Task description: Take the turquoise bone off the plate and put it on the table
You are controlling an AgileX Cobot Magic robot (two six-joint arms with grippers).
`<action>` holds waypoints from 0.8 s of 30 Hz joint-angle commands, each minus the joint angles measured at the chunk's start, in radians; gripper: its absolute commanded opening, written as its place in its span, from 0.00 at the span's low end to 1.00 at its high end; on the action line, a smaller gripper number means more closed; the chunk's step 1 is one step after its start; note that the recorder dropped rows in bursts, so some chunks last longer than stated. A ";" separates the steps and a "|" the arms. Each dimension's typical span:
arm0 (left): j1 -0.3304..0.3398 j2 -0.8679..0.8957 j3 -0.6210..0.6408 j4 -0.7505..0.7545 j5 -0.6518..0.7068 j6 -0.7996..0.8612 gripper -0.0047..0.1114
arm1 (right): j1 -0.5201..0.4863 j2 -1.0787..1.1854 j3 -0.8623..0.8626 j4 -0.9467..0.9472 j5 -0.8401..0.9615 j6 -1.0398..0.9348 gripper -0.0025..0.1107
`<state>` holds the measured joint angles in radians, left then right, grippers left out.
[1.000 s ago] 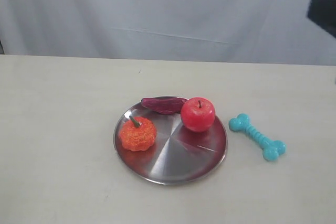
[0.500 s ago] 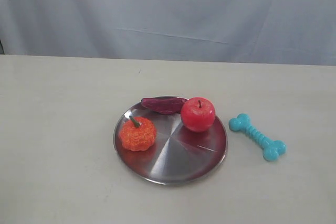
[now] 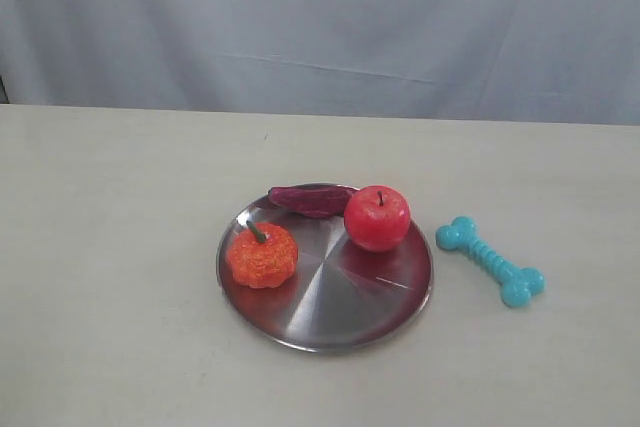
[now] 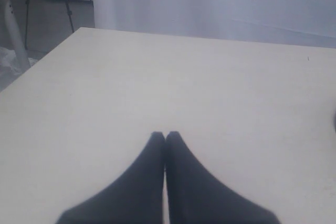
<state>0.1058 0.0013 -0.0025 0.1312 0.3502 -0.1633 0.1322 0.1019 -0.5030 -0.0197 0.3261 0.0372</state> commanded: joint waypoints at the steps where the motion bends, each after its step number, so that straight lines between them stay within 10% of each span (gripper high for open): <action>1: -0.005 -0.001 0.003 0.001 -0.004 0.000 0.04 | -0.001 -0.004 0.004 0.000 0.003 0.007 0.02; 8: -0.005 -0.001 0.003 0.001 -0.004 0.000 0.04 | -0.015 -0.064 0.004 -0.045 0.003 -0.013 0.02; 24: -0.005 -0.001 0.003 0.001 -0.004 0.000 0.04 | -0.466 -0.102 0.004 -0.030 0.113 0.041 0.02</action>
<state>0.1058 0.0013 -0.0025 0.1312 0.3502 -0.1633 -0.2854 0.0027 -0.5030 -0.0461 0.3820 0.0693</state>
